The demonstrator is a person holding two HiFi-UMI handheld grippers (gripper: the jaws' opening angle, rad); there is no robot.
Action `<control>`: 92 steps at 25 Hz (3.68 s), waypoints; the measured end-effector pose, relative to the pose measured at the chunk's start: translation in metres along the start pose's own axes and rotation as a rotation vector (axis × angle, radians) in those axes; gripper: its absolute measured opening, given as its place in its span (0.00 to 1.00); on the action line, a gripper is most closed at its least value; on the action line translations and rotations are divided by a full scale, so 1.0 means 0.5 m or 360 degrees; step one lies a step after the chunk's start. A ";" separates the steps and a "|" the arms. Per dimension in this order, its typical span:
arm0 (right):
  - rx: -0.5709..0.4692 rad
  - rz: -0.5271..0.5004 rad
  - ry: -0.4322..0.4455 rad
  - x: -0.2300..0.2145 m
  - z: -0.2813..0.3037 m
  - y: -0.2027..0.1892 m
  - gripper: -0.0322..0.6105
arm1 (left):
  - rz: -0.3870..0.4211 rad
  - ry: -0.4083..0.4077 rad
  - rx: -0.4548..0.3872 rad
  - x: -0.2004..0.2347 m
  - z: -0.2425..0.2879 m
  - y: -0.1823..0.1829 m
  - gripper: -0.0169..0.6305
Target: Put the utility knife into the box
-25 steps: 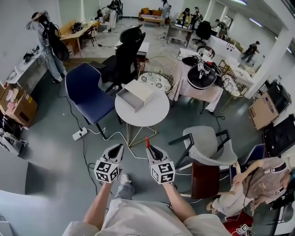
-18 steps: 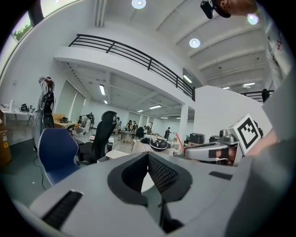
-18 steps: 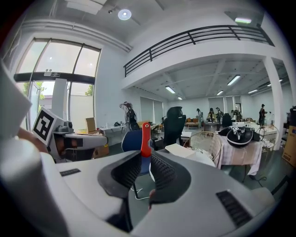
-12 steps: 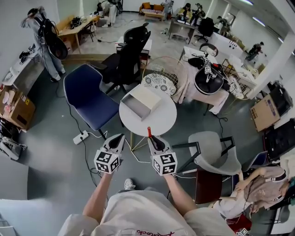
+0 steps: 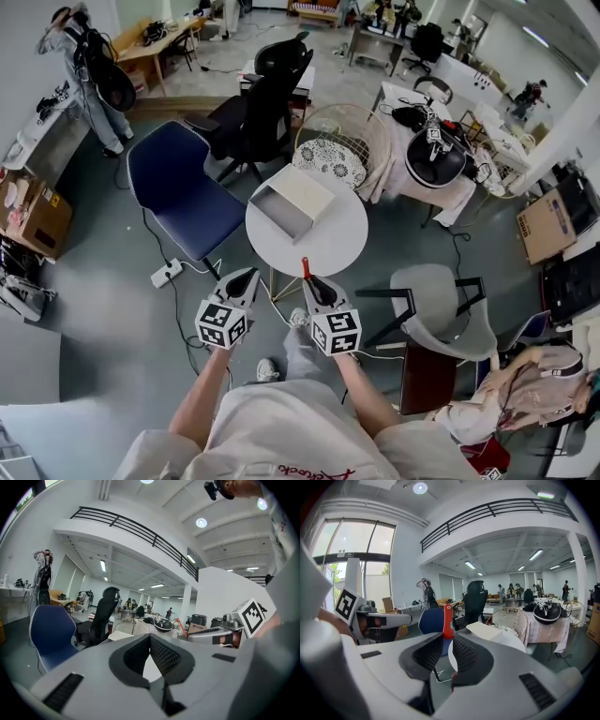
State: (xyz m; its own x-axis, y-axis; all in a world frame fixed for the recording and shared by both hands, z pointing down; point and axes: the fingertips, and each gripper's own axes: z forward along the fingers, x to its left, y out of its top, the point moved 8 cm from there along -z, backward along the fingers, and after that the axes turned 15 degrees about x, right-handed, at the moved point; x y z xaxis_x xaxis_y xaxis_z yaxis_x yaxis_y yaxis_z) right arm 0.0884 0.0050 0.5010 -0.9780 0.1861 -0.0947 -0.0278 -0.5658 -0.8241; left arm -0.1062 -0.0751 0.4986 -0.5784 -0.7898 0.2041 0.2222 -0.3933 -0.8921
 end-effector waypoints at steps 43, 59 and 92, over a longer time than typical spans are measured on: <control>0.0152 -0.0063 0.0332 -0.291 0.506 0.279 0.16 | -0.0212 0.0268 0.0134 0.321 0.394 0.169 0.04; 0.0436 0.0105 0.0365 -0.290 0.506 0.089 0.16 | -0.0357 0.0228 0.0336 0.289 0.410 0.033 0.04; 0.0754 -0.0589 0.0357 -0.275 0.619 0.076 0.16 | -0.0494 0.0246 0.0416 0.272 0.397 -0.059 0.04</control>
State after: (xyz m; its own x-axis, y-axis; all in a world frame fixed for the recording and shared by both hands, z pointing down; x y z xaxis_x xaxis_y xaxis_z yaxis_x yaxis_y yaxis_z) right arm 0.1578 -0.2908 0.6556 -0.8205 0.5716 -0.0079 -0.4940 -0.7159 -0.4934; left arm -0.0356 -0.2643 0.6329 -0.7553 -0.5435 0.3662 0.1993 -0.7228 -0.6617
